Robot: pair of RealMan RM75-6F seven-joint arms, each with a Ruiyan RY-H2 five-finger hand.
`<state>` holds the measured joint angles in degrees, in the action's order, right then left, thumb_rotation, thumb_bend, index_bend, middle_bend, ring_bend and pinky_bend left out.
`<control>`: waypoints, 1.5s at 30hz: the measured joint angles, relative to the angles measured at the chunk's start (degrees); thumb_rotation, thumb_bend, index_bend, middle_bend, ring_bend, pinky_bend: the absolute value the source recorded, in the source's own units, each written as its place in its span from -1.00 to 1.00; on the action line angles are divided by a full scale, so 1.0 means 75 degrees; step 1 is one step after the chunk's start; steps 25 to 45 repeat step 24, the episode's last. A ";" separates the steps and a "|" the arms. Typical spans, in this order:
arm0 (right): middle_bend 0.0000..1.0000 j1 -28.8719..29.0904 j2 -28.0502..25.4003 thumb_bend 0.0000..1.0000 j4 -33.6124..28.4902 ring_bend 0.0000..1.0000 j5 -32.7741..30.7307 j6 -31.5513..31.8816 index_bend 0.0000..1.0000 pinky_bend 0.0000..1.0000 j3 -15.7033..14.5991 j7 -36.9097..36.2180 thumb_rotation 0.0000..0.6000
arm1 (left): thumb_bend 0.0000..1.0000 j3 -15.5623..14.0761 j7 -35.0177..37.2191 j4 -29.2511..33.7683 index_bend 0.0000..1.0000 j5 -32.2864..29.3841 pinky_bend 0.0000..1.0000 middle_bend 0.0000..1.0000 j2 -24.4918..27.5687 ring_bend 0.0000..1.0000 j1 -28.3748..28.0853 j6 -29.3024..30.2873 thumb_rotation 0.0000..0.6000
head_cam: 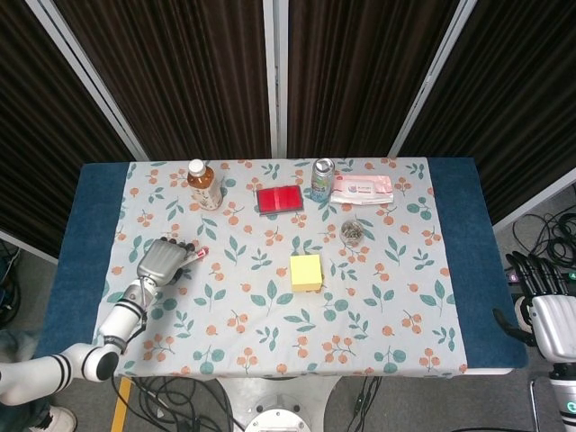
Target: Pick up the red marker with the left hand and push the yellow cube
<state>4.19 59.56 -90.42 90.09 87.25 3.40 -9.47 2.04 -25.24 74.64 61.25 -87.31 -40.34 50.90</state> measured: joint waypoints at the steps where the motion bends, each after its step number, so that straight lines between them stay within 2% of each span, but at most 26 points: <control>1: -0.86 -0.0007 -0.0009 -0.61 -0.0008 -1.00 -0.0021 0.0003 -1.00 -1.00 0.0003 0.0000 1.00 | -0.09 -0.0008 0.0026 0.0102 -0.55 0.0027 -0.43 -0.38 0.0062 -0.53 0.0044 0.0061 1.00; 7: -0.86 -0.0076 -0.0035 -0.61 0.0046 -1.00 -0.0102 0.0058 -1.00 -1.00 -0.0002 -0.0086 1.00 | -0.25 -0.0019 0.0510 0.0548 -0.56 0.0424 -0.43 -0.42 0.0492 -0.57 0.0584 0.1099 1.00; 15: -0.86 -0.0075 0.0016 -0.61 0.0175 -1.00 -0.0171 0.0024 -1.00 -1.00 0.0018 -0.0226 1.00 | -0.64 -0.0107 0.1810 0.0762 -0.56 0.1103 -0.46 -0.50 0.1418 -0.66 0.2108 0.3214 1.00; 24: -0.86 -0.0049 0.0121 -0.61 0.0170 -1.00 -0.0049 0.0056 -1.00 -1.00 -0.0004 -0.0145 1.00 | -0.70 -0.0504 0.2069 0.1205 -0.56 0.1862 -0.52 -0.51 0.1993 -0.67 0.3439 0.4741 1.00; 45: -0.86 -0.0049 0.0121 -0.61 0.0170 -1.00 -0.0049 0.0056 -1.00 -1.00 -0.0004 -0.0145 1.00 | -0.70 -0.0504 0.2069 0.1205 -0.56 0.1862 -0.52 -0.51 0.1993 -0.67 0.3439 0.4741 1.00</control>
